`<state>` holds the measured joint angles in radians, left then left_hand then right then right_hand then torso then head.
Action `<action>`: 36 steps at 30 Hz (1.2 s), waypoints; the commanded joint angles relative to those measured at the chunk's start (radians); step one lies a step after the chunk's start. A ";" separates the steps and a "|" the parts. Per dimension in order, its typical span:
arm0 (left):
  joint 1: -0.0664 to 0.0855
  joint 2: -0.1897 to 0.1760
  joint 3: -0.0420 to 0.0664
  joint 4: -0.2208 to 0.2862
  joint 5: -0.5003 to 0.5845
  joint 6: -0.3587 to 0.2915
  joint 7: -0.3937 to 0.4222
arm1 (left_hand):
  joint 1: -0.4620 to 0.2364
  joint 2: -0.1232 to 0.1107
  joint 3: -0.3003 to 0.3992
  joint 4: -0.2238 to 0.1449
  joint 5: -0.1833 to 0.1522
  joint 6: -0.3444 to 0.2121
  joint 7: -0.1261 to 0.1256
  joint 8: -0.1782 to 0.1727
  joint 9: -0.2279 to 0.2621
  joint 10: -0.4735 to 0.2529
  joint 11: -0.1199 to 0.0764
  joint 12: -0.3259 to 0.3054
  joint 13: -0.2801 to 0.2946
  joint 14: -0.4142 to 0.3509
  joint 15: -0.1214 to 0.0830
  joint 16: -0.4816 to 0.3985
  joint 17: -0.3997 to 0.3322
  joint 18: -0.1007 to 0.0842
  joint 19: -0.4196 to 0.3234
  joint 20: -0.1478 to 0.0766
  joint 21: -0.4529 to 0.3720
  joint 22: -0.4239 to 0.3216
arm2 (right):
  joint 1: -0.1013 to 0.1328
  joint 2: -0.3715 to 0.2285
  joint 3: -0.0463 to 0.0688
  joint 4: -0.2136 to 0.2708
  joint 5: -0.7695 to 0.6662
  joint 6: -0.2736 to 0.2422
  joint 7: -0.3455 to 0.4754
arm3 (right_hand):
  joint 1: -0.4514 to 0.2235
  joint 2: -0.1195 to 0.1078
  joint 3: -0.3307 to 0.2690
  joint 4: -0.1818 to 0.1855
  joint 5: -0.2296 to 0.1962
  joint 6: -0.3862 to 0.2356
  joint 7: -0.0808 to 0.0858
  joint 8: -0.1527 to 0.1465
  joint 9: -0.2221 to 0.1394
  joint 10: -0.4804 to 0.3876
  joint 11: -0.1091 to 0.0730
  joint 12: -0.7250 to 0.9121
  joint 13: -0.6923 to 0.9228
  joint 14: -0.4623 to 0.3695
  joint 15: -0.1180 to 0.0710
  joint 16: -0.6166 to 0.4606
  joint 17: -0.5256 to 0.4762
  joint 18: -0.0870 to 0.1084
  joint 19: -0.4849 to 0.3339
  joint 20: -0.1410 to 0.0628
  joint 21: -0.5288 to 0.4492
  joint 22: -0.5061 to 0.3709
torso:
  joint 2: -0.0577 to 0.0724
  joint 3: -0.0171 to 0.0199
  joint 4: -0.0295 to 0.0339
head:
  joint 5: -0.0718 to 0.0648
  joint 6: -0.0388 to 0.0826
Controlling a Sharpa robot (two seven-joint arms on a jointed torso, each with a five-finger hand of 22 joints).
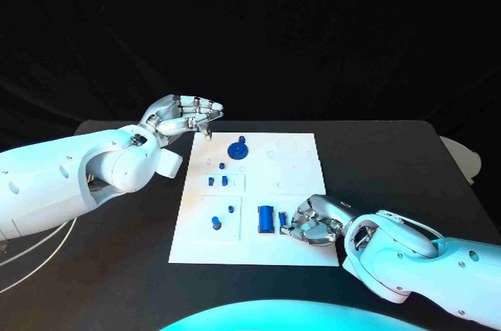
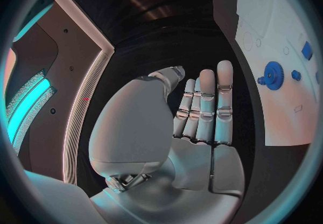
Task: Assemble the parts on the task board
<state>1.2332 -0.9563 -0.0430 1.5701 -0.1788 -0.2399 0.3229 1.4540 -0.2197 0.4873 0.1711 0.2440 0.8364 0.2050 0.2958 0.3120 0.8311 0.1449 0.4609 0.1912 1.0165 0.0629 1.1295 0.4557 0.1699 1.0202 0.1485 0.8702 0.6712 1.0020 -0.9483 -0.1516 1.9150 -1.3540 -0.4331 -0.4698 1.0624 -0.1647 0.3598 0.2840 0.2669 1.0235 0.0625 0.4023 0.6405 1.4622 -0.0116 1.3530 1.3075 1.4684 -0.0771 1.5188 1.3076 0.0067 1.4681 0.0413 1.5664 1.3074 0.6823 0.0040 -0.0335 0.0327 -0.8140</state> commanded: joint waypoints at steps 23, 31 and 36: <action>0.000 0.002 0.001 0.001 0.004 0.013 0.006 | -0.004 0.005 0.005 0.000 0.007 -0.010 -0.001 0.008 -0.002 -0.006 0.000 0.008 -0.002 -0.007 0.003 0.008 -0.002 0.015 -0.007 0.003 -0.005 0.000 | -0.001 0.027 0.000 -0.037 -0.025 0.023 0.001 | 0.028 0.012 -0.007 -0.001 -0.005 -0.001 -0.003 0.004 0.002 0.008 -0.002 0.003 0.122 0.077 0.002 0.004 0.132 -0.007 0.103 -0.006 0.004 0.263 | 0.001 0.0028 0.0002 | 0.000 -0.002; 0.000 0.002 0.000 0.002 0.004 0.013 0.006 | -0.004 0.005 0.005 0.000 0.007 -0.010 -0.001 0.008 -0.002 -0.006 0.000 0.008 -0.002 -0.007 0.003 0.008 -0.002 0.015 -0.007 0.003 -0.005 0.000 | -0.001 0.041 0.000 -0.050 -0.031 0.038 0.005 | 0.070 0.011 -0.018 -0.005 -0.044 -0.002 -0.004 0.005 0.003 0.009 -0.002 0.003 0.123 0.077 0.001 0.004 0.132 -0.007 0.103 -0.007 0.004 0.263 | 0.000 0.0016 -0.0014 | 0.002 -0.004; 0.000 0.002 0.000 0.001 0.004 0.013 0.006 | -0.004 0.006 0.005 0.001 0.007 -0.010 -0.001 0.008 -0.002 -0.007 0.000 0.008 -0.002 -0.007 0.003 0.008 -0.002 0.015 -0.007 0.003 -0.005 0.000 | -0.001 0.040 0.000 -0.051 -0.034 0.032 0.006 | 0.076 0.011 -0.020 -0.004 -0.050 -0.002 -0.004 0.005 0.003 0.008 -0.002 0.002 0.122 0.077 0.001 0.004 0.132 -0.007 0.103 -0.007 0.004 0.263 | -0.001 0.0013 -0.0014 | 0.002 -0.004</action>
<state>1.2331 -0.9563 -0.0431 1.5698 -0.1788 -0.2399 0.3222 1.4541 -0.2197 0.4873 0.1710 0.2440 0.8327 0.2013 0.3006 0.3120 0.8311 0.1449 0.4649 0.1902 1.0165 0.0629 1.1336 0.4549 0.1698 1.0202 0.1485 0.8702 0.6712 1.0023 -0.9081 -0.1505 1.8653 -1.3709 -0.4191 -0.4688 1.1269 -0.1529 0.3460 0.2785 0.2228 1.0239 0.0622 0.4029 0.6435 1.4621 -0.0116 1.3529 1.3074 1.4684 -0.0770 1.5188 1.3073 0.0067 1.4681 0.0414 1.5664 1.3080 0.6824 0.0054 -0.0341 0.0346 -0.8181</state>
